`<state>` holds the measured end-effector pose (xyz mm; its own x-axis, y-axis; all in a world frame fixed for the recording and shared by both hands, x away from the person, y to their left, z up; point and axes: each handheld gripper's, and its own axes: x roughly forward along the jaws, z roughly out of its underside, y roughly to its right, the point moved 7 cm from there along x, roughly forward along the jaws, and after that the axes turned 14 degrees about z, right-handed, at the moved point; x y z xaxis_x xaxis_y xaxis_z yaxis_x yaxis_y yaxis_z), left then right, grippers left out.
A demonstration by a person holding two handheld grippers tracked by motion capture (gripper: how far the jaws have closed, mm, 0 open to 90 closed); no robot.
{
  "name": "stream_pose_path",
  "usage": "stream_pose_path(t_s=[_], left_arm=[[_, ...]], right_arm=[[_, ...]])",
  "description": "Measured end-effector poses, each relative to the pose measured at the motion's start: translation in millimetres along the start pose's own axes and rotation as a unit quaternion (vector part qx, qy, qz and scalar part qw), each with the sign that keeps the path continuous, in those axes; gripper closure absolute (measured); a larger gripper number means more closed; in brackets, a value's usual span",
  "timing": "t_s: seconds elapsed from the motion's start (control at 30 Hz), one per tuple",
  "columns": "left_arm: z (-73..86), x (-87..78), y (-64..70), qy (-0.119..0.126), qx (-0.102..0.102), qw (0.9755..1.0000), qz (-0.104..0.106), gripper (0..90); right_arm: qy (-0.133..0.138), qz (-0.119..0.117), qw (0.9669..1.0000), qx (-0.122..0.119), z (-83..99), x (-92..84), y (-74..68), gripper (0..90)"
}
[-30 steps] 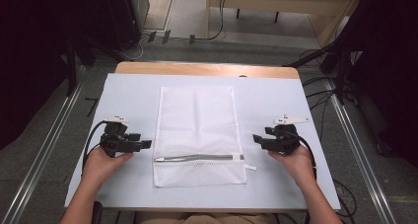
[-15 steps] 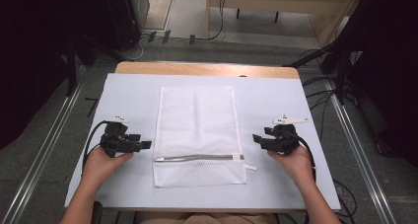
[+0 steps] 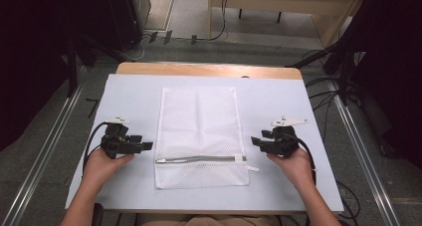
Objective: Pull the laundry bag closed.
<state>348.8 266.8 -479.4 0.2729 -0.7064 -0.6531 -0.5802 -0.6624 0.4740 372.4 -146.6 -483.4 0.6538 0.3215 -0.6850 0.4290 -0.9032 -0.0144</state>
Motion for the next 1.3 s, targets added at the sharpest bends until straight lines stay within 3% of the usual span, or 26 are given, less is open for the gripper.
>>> stream_pose_path(t_s=[0.3,0.43,0.53,0.63,0.87,1.03,1.3], left_arm=[[2.5,-5.0,4.2,0.01,0.002,0.9999,0.0,38.4],[2.4,-7.5,7.7,0.018,-0.009,0.9998,0.002,38.8],[3.4,-9.1,8.9,0.017,-0.005,0.9998,0.001,39.0],[5.5,-10.1,10.7,0.015,-0.004,0.9999,0.0,39.0],[8.2,-10.0,16.3,0.008,0.012,0.9999,0.001,39.3],[8.4,-8.7,18.5,0.009,0.01,0.9999,0.007,39.2],[10.4,-14.1,16.0,0.011,0.007,0.9999,0.004,40.6]], right_arm=[[0.012,-0.001,0.9995,-0.029,-5.1,-0.7,-14.2,46.4],[0.016,-0.016,0.9992,-0.032,-7.9,-1.7,-20.3,49.0],[0.02,-0.029,0.9988,-0.034,-10.3,-2.6,-27.1,49.4],[0.018,-0.037,0.997,-0.066,-9.1,0.2,-34.4,51.0],[0.033,-0.052,0.9954,-0.073,-12.6,0.0,-43.5,51.9],[0.029,-0.061,0.9957,-0.064,-17.0,-1.8,-50.3,55.2],[0.022,-0.077,0.9938,-0.078,-24.5,-1.9,-70.1,59.5]])
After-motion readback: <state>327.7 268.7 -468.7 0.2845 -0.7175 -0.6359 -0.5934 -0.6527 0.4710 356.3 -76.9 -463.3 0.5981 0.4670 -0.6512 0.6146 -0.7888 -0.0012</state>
